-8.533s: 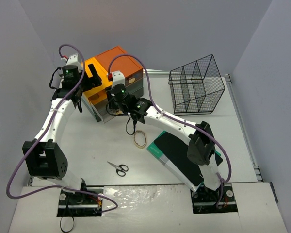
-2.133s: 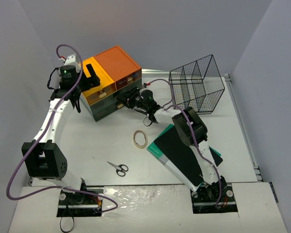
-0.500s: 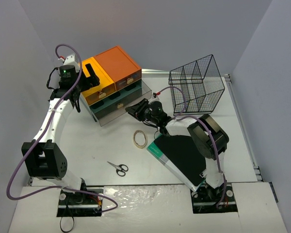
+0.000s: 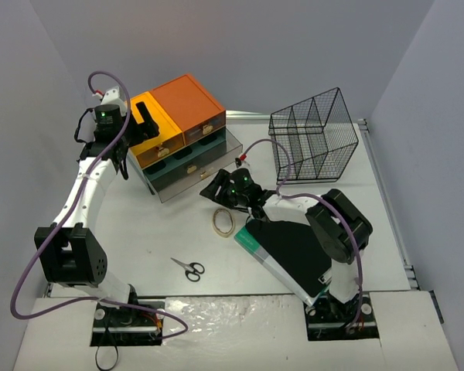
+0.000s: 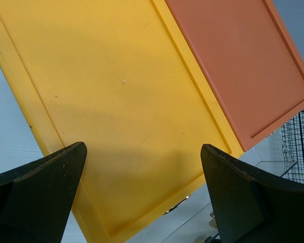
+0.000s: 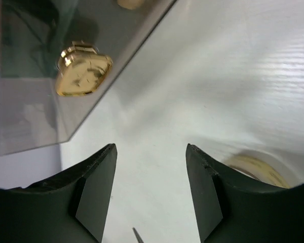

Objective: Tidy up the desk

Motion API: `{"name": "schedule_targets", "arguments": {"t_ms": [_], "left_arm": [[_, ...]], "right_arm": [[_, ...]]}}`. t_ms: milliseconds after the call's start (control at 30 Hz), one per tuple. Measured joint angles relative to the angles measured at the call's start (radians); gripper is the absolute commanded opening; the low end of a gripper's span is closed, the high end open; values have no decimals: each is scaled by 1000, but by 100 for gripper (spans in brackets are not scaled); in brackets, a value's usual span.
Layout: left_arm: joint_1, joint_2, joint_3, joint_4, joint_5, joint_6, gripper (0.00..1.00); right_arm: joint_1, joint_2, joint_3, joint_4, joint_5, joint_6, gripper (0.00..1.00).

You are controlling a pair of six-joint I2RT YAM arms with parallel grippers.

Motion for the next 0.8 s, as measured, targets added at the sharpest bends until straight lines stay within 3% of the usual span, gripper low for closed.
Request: {"name": "schedule_targets", "arguments": {"t_ms": [533, 800], "left_arm": [[0, 0, -5, 9, 0, -2, 97], [0, 0, -5, 9, 0, -2, 97]], "right_arm": [[98, -146, 153, -663, 386, -277, 46], [108, -101, 143, -798, 494, -316, 42]]}}
